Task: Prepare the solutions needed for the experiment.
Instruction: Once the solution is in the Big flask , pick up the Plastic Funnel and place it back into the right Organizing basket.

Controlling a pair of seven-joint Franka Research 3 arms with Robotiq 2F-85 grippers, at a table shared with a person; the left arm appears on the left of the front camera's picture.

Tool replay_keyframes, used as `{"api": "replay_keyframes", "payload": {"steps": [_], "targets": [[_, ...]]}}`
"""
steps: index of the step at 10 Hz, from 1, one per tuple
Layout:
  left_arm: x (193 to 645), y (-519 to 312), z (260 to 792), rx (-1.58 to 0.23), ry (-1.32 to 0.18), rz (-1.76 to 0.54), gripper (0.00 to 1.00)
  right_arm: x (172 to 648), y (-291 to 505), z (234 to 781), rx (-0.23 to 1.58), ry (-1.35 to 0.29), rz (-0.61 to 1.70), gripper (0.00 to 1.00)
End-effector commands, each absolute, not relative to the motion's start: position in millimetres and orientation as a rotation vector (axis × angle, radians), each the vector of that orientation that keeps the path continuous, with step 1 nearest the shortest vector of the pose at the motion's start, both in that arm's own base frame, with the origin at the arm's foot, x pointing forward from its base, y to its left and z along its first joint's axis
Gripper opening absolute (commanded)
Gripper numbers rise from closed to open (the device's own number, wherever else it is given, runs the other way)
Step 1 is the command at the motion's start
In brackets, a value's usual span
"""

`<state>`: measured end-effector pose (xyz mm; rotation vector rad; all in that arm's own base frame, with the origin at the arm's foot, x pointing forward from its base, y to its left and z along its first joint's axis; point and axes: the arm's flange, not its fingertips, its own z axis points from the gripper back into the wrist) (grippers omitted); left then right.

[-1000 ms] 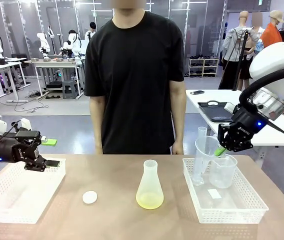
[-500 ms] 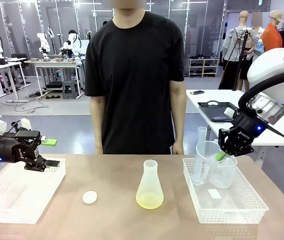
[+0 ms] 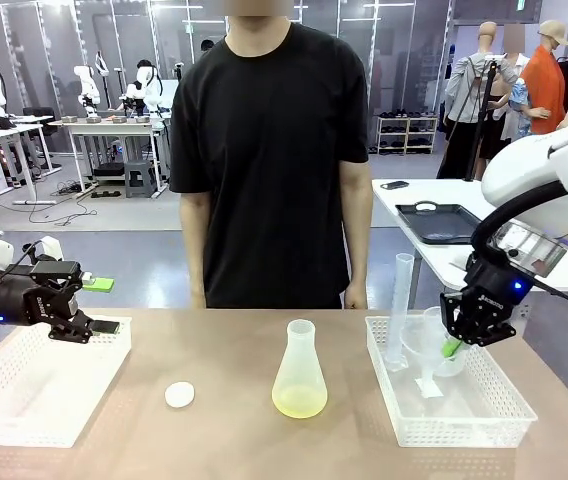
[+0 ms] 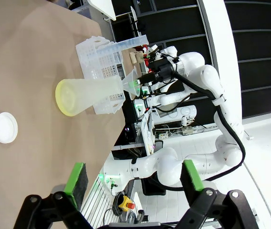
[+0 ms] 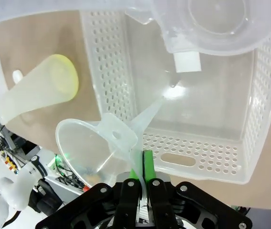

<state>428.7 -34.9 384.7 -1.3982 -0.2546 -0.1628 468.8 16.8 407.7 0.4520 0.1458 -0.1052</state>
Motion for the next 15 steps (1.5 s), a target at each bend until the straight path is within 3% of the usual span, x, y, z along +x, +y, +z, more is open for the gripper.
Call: {"api": "replay_keyframes", "payload": {"steps": [1,2,3,4,5,6,7,8,15], "targets": [[428.9,-35.0,386.4,-1.402,-0.264,-0.173,1.00,475.5,21.0,415.9,0.406,0.169,-0.142,0.00],[428.9,-35.0,386.4,-1.402,-0.264,-0.173,1.00,479.5,22.5,416.3,0.400,0.177,-0.151,0.00],[428.9,-35.0,386.4,-1.402,-0.264,-0.173,1.00,482.0,23.2,416.5,0.401,0.183,-0.161,0.18],[428.9,-35.0,386.4,-1.402,-0.264,-0.173,1.00,483.8,23.5,416.7,0.395,0.195,-0.166,0.22],[428.9,-35.0,386.4,-1.402,-0.264,-0.173,1.00,486.2,24.0,416.0,0.393,0.202,-0.171,0.38],[428.9,-35.0,386.4,-1.402,-0.264,-0.173,1.00,487.4,24.1,415.8,0.396,0.201,-0.175,0.42],[428.9,-35.0,386.4,-1.402,-0.264,-0.173,1.00,488.0,23.9,414.8,0.395,0.201,-0.181,0.35],[428.9,-35.0,386.4,-1.402,-0.264,-0.173,1.00,488.2,23.9,414.1,0.393,0.184,-0.187,0.58],[428.9,-35.0,386.4,-1.402,-0.264,-0.173,1.00,484.6,22.1,411.9,0.422,0.183,-0.164,0.58]]}}
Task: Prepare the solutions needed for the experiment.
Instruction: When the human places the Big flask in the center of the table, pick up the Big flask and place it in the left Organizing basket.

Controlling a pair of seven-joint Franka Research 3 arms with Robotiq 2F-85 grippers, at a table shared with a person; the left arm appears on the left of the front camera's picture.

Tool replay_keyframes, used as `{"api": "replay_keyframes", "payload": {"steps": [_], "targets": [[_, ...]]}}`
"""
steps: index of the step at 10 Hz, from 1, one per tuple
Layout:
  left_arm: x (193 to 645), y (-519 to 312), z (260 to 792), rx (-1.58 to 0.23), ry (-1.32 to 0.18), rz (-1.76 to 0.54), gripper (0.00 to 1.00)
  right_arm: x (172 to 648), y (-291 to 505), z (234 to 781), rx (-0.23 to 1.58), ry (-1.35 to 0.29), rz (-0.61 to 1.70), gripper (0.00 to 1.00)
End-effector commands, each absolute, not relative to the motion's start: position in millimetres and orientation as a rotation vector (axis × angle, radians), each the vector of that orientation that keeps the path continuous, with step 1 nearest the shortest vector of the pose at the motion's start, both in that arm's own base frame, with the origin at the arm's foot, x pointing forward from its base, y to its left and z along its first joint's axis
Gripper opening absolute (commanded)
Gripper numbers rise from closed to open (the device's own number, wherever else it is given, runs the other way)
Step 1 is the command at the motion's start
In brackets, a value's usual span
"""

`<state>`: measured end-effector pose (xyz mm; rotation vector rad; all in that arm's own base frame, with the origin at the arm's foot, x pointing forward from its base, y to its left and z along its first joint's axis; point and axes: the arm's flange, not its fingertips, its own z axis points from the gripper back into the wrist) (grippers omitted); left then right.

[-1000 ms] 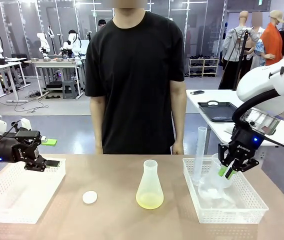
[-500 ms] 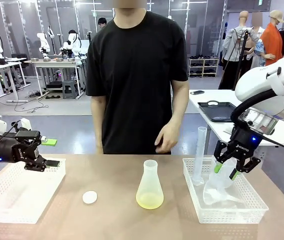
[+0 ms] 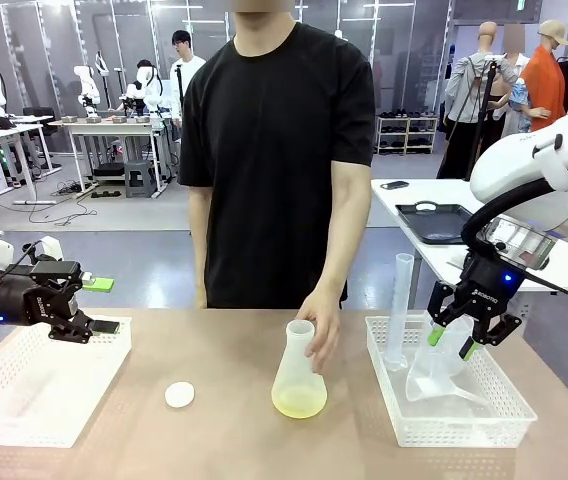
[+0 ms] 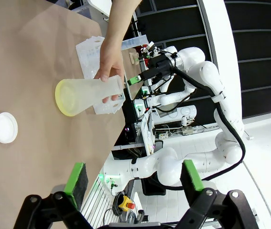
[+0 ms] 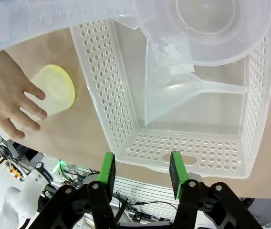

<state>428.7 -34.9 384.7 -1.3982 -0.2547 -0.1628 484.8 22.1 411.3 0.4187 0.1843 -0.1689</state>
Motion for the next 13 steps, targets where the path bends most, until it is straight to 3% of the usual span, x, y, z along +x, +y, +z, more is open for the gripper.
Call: {"api": "replay_keyframes", "payload": {"steps": [1,7,13], "targets": [[428.9,-35.0,386.4,-1.402,-0.264,-0.173,1.00,484.6,22.1,411.9,0.422,0.183,-0.164,0.58],[428.9,-35.0,386.4,-1.402,-0.264,-0.173,1.00,484.8,22.1,411.3,0.419,0.184,-0.169,0.59],[428.9,-35.0,386.4,-1.402,-0.264,-0.173,1.00,445.9,-14.3,452.9,0.951,0.022,-0.283,0.59]]}}
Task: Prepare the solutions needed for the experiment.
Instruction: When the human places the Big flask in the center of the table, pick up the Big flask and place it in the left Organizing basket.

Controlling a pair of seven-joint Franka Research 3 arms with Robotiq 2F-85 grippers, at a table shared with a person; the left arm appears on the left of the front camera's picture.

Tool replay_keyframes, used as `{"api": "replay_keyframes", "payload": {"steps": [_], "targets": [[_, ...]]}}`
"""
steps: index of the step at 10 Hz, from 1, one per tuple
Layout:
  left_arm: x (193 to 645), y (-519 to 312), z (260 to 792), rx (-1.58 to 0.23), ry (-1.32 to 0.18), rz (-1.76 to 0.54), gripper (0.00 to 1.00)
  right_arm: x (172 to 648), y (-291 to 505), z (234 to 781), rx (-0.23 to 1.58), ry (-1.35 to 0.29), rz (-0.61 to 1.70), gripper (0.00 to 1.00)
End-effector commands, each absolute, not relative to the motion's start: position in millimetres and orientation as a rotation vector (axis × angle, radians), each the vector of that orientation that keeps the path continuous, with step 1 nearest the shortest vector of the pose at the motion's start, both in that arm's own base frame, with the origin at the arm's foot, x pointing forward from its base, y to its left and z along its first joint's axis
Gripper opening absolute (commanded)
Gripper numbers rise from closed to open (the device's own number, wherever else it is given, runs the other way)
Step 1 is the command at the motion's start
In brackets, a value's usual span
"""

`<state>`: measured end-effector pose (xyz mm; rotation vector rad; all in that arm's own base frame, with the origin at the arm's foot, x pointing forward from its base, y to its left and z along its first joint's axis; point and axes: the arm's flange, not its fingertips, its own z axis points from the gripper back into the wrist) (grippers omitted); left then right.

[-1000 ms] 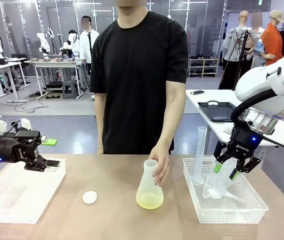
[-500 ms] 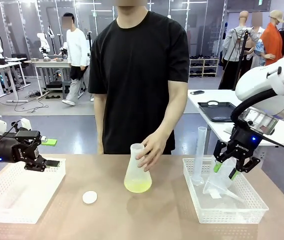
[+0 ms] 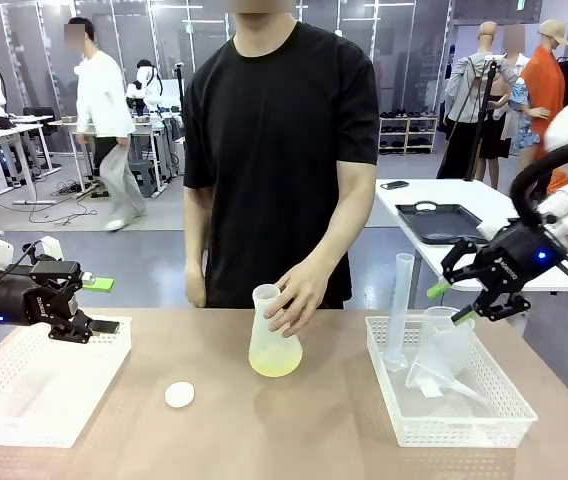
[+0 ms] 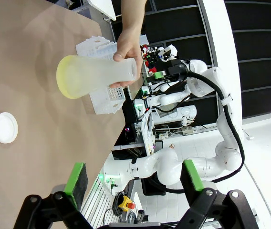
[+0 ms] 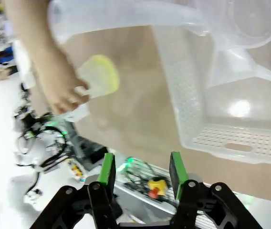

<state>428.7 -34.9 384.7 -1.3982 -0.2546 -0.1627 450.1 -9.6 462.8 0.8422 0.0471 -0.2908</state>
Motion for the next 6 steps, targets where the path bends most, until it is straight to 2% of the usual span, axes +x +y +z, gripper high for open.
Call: {"api": "replay_keyframes", "payload": {"steps": [1,3,6], "targets": [[428.9,-35.0,386.4,-1.402,-0.264,-0.173,1.00,447.2,-17.9,449.7,1.119,0.054,-0.293,0.59],[428.9,-35.0,386.4,-1.402,-0.264,-0.173,1.00,448.3,-19.3,441.1,1.308,0.104,-0.251,0.59],[428.9,-35.0,386.4,-1.402,-0.264,-0.173,1.00,449.4,-19.3,429.5,1.464,0.149,-0.159,0.59]]}}
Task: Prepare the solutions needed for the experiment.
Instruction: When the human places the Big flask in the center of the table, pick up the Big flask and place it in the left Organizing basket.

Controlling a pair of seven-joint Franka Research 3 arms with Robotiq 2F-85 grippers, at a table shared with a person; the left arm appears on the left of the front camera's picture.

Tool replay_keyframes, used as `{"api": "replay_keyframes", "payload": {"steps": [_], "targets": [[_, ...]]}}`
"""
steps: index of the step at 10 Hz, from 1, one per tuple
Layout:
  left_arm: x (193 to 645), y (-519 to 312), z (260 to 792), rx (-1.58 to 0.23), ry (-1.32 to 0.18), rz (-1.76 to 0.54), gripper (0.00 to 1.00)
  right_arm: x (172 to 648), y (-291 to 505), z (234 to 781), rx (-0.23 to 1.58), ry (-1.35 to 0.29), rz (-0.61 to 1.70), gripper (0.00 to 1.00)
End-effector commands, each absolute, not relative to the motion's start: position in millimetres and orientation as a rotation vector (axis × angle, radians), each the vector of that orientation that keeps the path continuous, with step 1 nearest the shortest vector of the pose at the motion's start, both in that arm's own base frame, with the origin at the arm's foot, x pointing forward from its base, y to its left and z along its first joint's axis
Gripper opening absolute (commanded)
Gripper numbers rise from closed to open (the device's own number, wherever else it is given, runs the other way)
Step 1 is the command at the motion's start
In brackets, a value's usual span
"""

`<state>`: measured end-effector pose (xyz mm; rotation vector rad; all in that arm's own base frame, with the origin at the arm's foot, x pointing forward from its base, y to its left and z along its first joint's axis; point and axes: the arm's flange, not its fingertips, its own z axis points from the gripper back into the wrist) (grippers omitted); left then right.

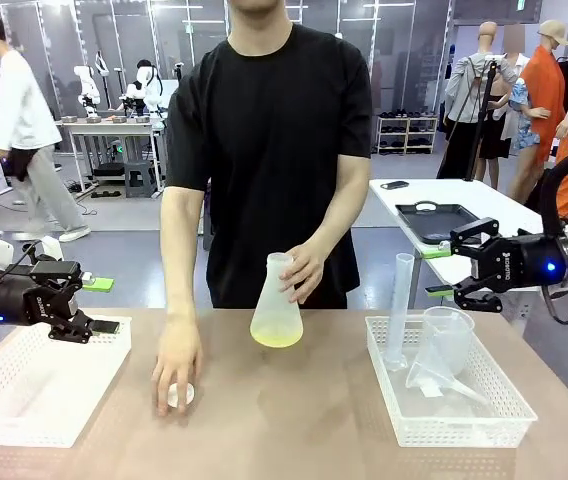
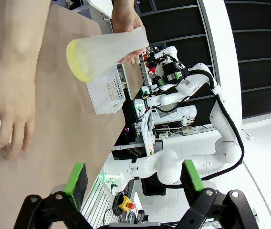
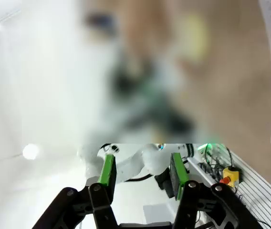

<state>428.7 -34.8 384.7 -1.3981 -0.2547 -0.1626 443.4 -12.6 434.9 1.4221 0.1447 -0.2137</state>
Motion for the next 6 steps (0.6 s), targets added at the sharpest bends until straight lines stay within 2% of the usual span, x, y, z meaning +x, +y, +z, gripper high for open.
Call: {"api": "replay_keyframes", "payload": {"steps": [1,3,6], "targets": [[428.9,-35.0,386.4,-1.402,-0.264,-0.173,1.00,450.3,-17.8,425.8,1.485,0.147,-0.127,0.59],[428.9,-35.0,386.4,-1.402,-0.264,-0.173,1.00,451.7,-13.8,422.0,1.527,0.121,-0.028,0.59],[428.9,-35.0,386.4,-1.402,-0.264,-0.173,1.00,452.6,-14.8,418.4,1.557,0.112,-0.044,0.59]]}}
